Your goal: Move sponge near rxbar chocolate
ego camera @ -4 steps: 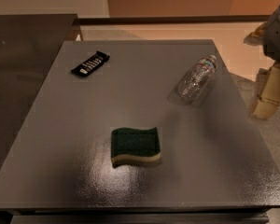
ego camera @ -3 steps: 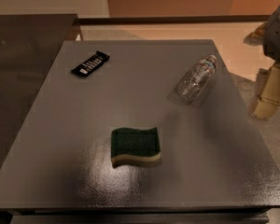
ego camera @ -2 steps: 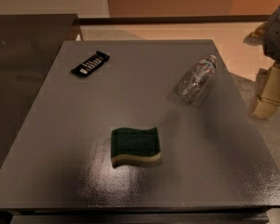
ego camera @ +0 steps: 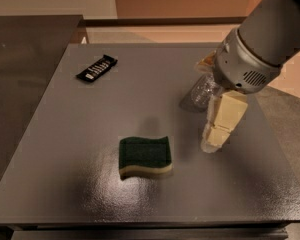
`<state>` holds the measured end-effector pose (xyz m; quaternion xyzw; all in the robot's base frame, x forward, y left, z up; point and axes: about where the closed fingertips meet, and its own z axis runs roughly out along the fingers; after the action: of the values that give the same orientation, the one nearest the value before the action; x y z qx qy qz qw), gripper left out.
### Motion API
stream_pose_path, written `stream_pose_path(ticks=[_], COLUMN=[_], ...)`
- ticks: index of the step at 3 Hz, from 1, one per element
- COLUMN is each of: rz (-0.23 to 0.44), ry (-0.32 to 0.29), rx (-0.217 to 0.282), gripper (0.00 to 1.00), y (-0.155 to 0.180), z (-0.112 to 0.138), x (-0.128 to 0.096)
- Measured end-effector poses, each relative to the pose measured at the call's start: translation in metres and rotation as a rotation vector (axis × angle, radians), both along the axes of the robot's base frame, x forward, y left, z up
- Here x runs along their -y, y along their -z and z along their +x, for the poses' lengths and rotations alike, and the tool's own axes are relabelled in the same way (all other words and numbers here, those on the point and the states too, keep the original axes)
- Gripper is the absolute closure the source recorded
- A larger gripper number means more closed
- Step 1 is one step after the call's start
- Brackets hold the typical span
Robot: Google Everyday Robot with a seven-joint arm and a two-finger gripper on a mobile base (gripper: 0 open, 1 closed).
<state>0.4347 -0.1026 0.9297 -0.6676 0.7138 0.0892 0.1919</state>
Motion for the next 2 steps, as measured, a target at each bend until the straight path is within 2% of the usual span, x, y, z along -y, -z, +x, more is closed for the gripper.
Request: stream_pose_path(ticks=[1, 2], rz=[0.057, 0.081], ry=[-0.086, -0.148], rx=[-0.037, -0.057], gripper=[0.0, 0.0], y=[0.016, 0.032], z=[-0.012, -0.027], x=[-0.037, -0.059])
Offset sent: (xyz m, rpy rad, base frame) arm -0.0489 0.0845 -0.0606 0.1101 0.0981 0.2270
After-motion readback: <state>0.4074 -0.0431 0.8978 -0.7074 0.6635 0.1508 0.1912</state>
